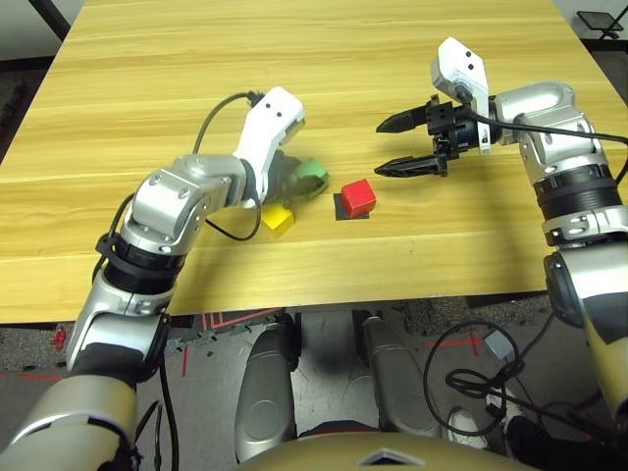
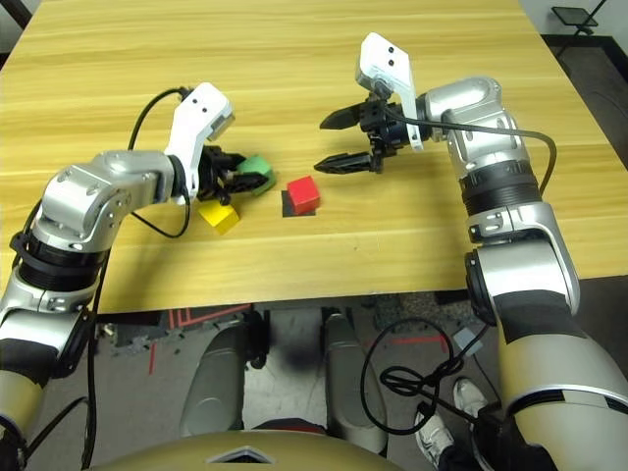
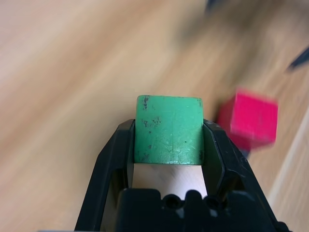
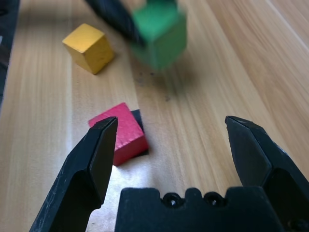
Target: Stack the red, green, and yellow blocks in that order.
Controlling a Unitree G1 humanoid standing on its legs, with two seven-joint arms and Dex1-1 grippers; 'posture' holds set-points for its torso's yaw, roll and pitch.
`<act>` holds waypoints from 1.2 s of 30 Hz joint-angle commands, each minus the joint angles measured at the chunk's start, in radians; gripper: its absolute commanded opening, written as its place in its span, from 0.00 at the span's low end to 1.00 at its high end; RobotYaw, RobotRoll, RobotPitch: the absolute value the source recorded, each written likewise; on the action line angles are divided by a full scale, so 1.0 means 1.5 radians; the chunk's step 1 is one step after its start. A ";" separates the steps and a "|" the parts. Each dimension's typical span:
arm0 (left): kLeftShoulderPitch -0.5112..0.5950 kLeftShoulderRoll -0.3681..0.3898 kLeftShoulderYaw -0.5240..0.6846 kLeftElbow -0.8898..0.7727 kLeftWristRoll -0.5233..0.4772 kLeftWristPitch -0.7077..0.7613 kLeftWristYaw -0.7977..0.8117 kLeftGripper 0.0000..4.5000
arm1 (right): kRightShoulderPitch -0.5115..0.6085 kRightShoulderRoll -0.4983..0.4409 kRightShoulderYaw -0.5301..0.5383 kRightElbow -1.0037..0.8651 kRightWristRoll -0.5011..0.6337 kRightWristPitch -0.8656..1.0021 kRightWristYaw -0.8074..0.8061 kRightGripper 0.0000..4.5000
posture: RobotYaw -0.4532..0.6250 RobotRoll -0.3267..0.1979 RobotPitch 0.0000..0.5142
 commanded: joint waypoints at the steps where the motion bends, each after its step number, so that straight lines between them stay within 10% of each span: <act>1: -0.017 -0.013 -0.010 -0.035 -0.028 0.057 -0.015 0.45 | 0.012 -0.014 -0.009 0.008 -0.001 -0.006 -0.005 1.00 | 0.61 0.62 0.51; 9: -0.031 -0.063 -0.030 -0.096 -0.066 0.175 0.007 0.45 | 0.029 -0.027 -0.010 0.006 0.000 -0.003 -0.015 1.00 | 0.59 0.63 0.51; 36: -0.007 -0.082 -0.106 -0.036 -0.031 0.085 -0.007 0.45 | 0.062 -0.037 -0.026 -0.038 0.008 0.028 -0.035 1.00 | 0.54 0.62 0.53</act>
